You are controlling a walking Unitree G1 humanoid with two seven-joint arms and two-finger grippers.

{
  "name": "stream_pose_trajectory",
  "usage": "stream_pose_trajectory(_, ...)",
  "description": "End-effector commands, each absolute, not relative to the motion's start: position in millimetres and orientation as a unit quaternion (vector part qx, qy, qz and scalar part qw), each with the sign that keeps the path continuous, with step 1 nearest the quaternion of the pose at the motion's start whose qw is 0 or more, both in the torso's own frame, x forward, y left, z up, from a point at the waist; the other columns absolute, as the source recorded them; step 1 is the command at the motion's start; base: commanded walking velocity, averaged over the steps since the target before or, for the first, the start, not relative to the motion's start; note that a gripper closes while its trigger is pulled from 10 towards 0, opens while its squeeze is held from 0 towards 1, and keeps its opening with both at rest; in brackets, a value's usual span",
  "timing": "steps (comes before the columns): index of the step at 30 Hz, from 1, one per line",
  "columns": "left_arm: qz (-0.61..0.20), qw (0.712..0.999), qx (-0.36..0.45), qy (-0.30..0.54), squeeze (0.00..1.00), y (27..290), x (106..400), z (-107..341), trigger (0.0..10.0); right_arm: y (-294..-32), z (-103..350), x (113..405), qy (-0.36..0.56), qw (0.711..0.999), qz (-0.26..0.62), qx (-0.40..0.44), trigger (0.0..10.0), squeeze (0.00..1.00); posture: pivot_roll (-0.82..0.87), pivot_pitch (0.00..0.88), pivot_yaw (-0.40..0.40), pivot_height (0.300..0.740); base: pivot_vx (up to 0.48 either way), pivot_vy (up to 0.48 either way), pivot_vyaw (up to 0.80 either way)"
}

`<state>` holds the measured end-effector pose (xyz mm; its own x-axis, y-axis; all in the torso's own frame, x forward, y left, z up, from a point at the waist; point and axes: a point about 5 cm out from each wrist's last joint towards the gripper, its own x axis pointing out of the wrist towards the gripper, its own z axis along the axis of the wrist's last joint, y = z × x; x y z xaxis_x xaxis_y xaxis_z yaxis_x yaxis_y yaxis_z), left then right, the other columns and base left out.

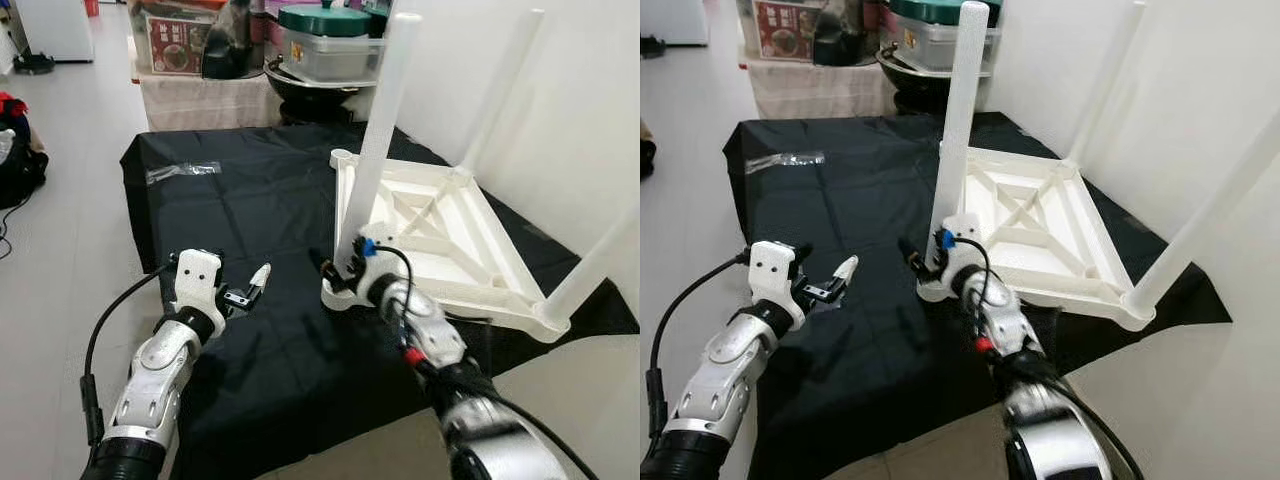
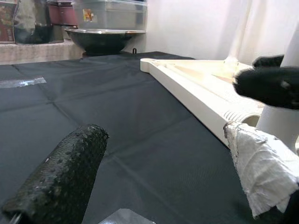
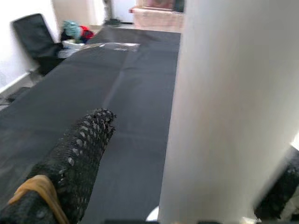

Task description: Building children table

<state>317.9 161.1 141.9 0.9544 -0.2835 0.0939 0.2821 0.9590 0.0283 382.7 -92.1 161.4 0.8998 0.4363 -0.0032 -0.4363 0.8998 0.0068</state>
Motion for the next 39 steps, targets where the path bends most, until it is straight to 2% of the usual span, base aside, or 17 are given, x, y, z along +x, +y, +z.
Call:
stream_pose_trajectory(1, -0.142, 0.989, 0.010, -0.044, 0.00, 160, 316, 141, 10.0, -95, 159, 386, 0.008, 0.981, 0.196, 0.009, 10.0, 0.00, 0.16, 0.000, -0.179, 0.740, 0.000, 0.000, 0.00)
stream_pose_trajectory(2, -0.141, 0.989, 0.011, -0.045, 0.00, 160, 315, 141, 10.0, -96, 159, 388, 0.010, 0.982, 0.187, 0.011, 8.7, 0.00, 0.16, 0.000, -0.179, 0.740, 0.000, 0.000, 0.00)
stream_pose_trajectory(4, -0.139, 0.989, 0.010, -0.047, 0.00, 160, 314, 141, 10.0, -96, 158, 389, 0.017, 0.984, 0.175, 0.012, 8.7, 0.00, 0.17, 0.000, -0.189, 0.740, 0.000, 0.000, 0.00)
stream_pose_trajectory(5, -0.135, 0.990, 0.010, -0.047, 0.00, 162, 312, 141, 10.0, -96, 158, 391, 0.023, 0.986, 0.162, 0.013, 2.5, 0.00, 0.18, 0.000, -0.191, 0.740, 0.000, 0.000, 0.00)
stream_pose_trajectory(6, -0.132, 0.990, 0.010, -0.046, 0.00, 163, 310, 140, 10.0, -97, 157, 392, 0.026, 0.988, 0.150, 0.014, 2.5, 0.00, 0.18, 0.000, -0.195, 0.740, 0.000, 0.000, 0.00)
stream_pose_trajectory(7, -0.131, 0.990, 0.010, -0.046, 0.00, 163, 309, 140, 10.0, -100, 156, 393, 0.029, 0.991, 0.134, 0.014, 0.0, 0.00, 0.19, 0.000, -0.196, 0.740, 0.000, 0.000, 0.00)
stream_pose_trajectory(22, -0.147, 0.988, 0.017, -0.039, 0.00, 157, 313, 138, 10.0, -171, 125, 382, 0.067, 0.996, -0.065, 0.003, 0.0, 0.00, 0.10, 0.000, -0.137, 0.740, 0.000, 0.000, 0.00)
stream_pose_trajectory(25, -0.152, 0.988, 0.016, -0.036, 0.00, 155, 314, 137, 10.0, -209, 115, 364, 0.054, 0.984, -0.170, 0.000, 0.0, 0.00, 0.09, 0.000, -0.136, 0.740, 0.000, 0.000, 0.00)
stream_pose_trajectory(26, -0.154, 0.987, 0.017, -0.034, 0.00, 153, 313, 136, 10.0, -235, 105, 348, 0.064, 0.965, -0.256, -0.002, 0.0, 0.00, 0.09, 0.000, -0.133, 0.740, 0.000, 0.000, 0.00)
stream_pose_trajectory(27, -0.154, 0.987, 0.017, -0.034, 0.00, 153, 313, 136, 10.0, -235, 105, 348, 0.064, 0.965, -0.256, -0.002, 0.0, 0.00, 0.09, 0.000, -0.133, 0.740, 0.000, 0.000, 0.00)
stream_pose_trajectory(28, -0.152, 0.988, 0.015, -0.031, 0.00, 153, 312, 134, 10.0, -262, 96, 324, 0.072, 0.927, -0.367, 0.002, 0.0, 0.00, 0.09, 0.000, -0.132, 0.740, 0.000, 0.000, 0.00)
stream_pose_trajectory(29, -0.152, 0.988, 0.015, -0.031, 0.00, 153, 312, 134, 10.0, -262, 96, 324, 0.072, 0.927, -0.367, 0.002, 0.0, 0.00, 0.09, 0.000, -0.132, 0.740, 0.000, 0.000, 0.00)
stream_pose_trajectory(30, -0.152, 0.988, 0.016, -0.028, 0.00, 152, 311, 133, 10.0, -277, 92, 306, 0.073, 0.898, -0.433, -0.002, 0.0, 0.00, 0.08, 0.000, -0.127, 0.740, 0.000, 0.000, 0.00)
stream_pose_trajectory(32, -0.154, 0.988, 0.017, -0.025, 0.00, 151, 310, 132, 10.0, -282, 92, 296, 0.071, 0.882, -0.467, -0.004, 0.0, 0.00, 0.07, 0.000, -0.122, 0.740, 0.000, 0.000, 0.00)
stream_pose_trajectory(37, -0.170, 0.985, 0.022, -0.022, 0.00, 147, 310, 130, 10.0, -268, 104, 307, 0.057, 0.894, -0.444, 0.007, 0.0, 0.00, 0.06, 0.000, -0.107, 0.740, 0.000, 0.000, 0.00)
stream_pose_trajectory(38, -0.174, 0.984, 0.024, -0.022, 0.00, 145, 312, 130, 10.0, -256, 110, 320, 0.052, 0.914, -0.402, 0.021, 5.4, 0.00, 0.05, 0.000, -0.101, 0.740, 0.000, 0.000, 0.00)
stream_pose_trajectory(39, -0.174, 0.984, 0.024, -0.022, 0.00, 145, 312, 130, 10.0, -256, 110, 320, 0.052, 0.914, -0.402, 0.021, 5.4, 0.00, 0.05, 0.000, -0.101, 0.740, 0.000, 0.000, 0.00)
